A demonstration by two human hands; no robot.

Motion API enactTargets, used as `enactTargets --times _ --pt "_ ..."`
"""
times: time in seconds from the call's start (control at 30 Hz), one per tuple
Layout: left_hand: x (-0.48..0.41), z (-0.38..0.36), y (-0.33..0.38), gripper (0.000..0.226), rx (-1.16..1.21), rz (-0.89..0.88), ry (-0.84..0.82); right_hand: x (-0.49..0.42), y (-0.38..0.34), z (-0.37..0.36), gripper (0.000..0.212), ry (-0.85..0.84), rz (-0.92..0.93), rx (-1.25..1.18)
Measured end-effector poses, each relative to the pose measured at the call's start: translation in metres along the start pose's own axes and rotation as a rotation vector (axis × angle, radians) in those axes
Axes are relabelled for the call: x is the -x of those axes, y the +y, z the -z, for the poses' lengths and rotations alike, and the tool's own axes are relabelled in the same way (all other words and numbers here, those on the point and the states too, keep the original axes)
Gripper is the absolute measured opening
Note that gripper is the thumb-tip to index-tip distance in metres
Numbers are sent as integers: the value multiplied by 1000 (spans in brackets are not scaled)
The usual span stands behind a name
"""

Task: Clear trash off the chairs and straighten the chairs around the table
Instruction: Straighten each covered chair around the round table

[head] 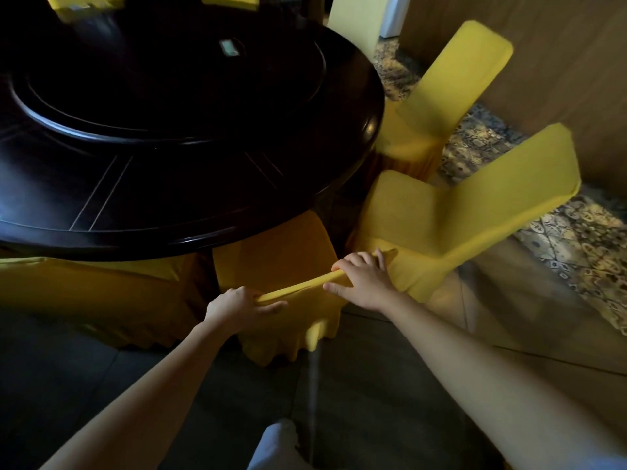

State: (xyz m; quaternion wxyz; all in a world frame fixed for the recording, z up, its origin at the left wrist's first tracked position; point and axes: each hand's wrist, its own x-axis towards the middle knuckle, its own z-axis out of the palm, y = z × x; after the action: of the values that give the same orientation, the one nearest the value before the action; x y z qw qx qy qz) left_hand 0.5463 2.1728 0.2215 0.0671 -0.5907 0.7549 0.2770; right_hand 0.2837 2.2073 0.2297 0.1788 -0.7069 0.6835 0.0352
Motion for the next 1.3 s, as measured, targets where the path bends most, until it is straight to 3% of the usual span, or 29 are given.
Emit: enactTargets --times 0.17,0.3,0.47,0.77,0.97,1.17,1.3 --pt "-3 -2 0 71 46 -12 -48 21 0 -12 54 82 16 -80" --pt "-2 -4 17 53 -63 -140 24 31 8 -10 58 47 45 -190" --pt "-12 -13 64 48 -68 -280 54 39 24 -6 61 23 58 -210" --pt "-30 -28 201 61 -152 -583 90 76 126 16 65 9 -162 -214" --pt "-49 -49 326 70 -158 -658 157 110 220 50 64 202 -272 -156" --pt "-61 -75 433 79 -214 -730 110 158 308 70 67 270 -401 -166" --pt "-67 -92 491 72 -210 -742 51 182 361 73 74 323 -447 -168"
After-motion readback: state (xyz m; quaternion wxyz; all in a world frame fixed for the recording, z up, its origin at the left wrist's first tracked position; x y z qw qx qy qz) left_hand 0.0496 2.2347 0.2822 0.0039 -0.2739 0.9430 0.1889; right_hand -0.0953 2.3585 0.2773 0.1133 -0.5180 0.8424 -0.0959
